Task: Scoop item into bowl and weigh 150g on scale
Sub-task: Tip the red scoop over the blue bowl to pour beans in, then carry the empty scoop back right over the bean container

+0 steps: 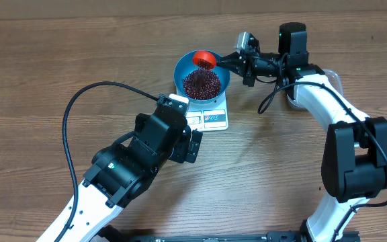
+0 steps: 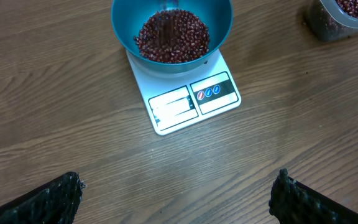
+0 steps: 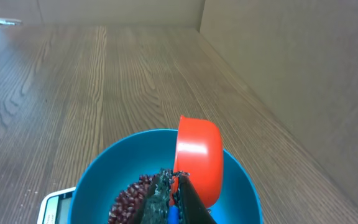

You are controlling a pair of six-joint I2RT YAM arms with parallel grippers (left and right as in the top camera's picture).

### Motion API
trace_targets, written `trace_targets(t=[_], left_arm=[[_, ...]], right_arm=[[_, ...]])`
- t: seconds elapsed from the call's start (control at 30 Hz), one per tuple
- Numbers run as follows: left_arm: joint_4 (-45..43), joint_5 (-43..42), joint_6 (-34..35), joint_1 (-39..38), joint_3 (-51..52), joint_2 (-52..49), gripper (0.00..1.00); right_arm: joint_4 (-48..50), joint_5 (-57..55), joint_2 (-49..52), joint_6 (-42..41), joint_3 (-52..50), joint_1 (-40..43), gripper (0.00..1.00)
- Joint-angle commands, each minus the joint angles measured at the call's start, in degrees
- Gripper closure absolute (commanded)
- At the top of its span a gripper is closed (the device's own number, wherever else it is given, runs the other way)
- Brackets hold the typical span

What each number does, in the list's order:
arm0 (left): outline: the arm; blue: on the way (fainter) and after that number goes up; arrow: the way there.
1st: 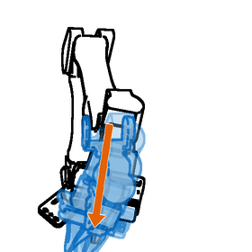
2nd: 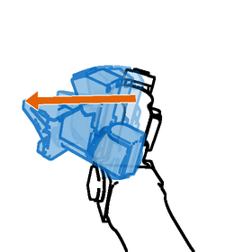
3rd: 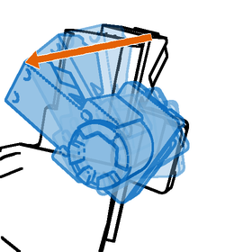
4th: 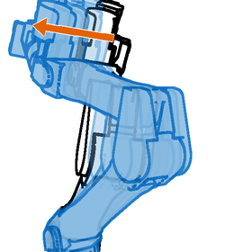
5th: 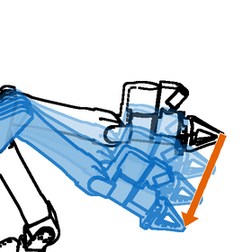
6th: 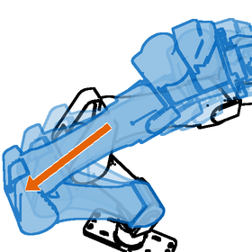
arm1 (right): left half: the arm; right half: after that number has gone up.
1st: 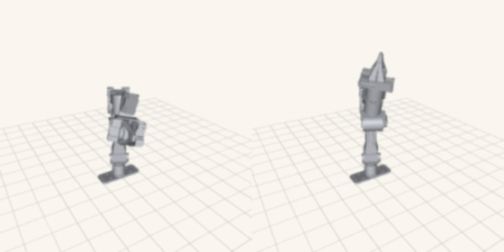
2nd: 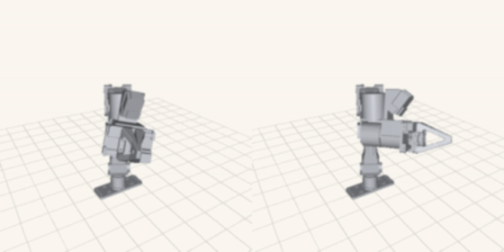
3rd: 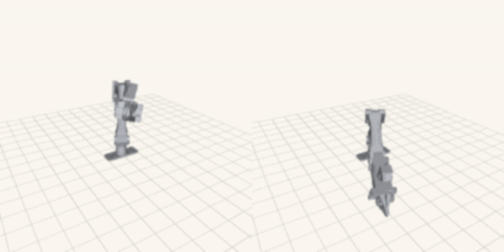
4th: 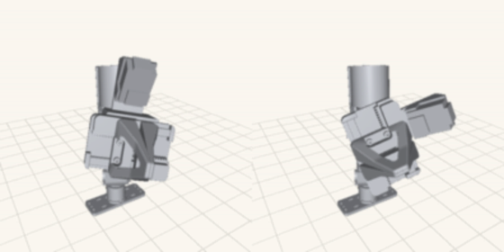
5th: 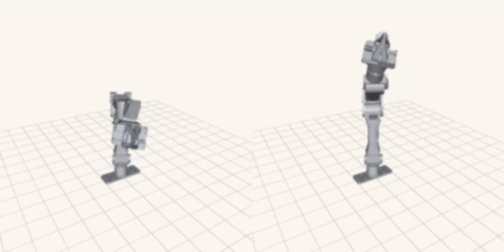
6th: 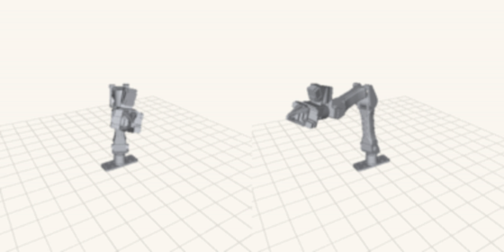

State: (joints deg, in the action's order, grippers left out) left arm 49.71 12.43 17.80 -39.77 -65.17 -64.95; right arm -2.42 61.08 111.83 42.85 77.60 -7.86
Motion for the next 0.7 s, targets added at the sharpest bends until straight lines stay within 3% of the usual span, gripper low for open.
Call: trace_targets(t=[0.0,0.37,0.67], left_arm=[[-0.2,-0.3,-1.1,0.0,0.1,-0.3,0.01],[-0.2,-0.3,-1.1,0.0,0.1,-0.3,0.00],[-0.2,-0.3,-1.1,0.0,0.1,-0.3,0.01]], right_arm=[[-0.9,-0.2,0.1,2.3,1.2,0.2,0.96],[-1.1,-0.2,0.1,0.0,1.2,0.2,0.96],[4.6,-0.2,-0.9,-17.8,1.2,1.2,0.96]])
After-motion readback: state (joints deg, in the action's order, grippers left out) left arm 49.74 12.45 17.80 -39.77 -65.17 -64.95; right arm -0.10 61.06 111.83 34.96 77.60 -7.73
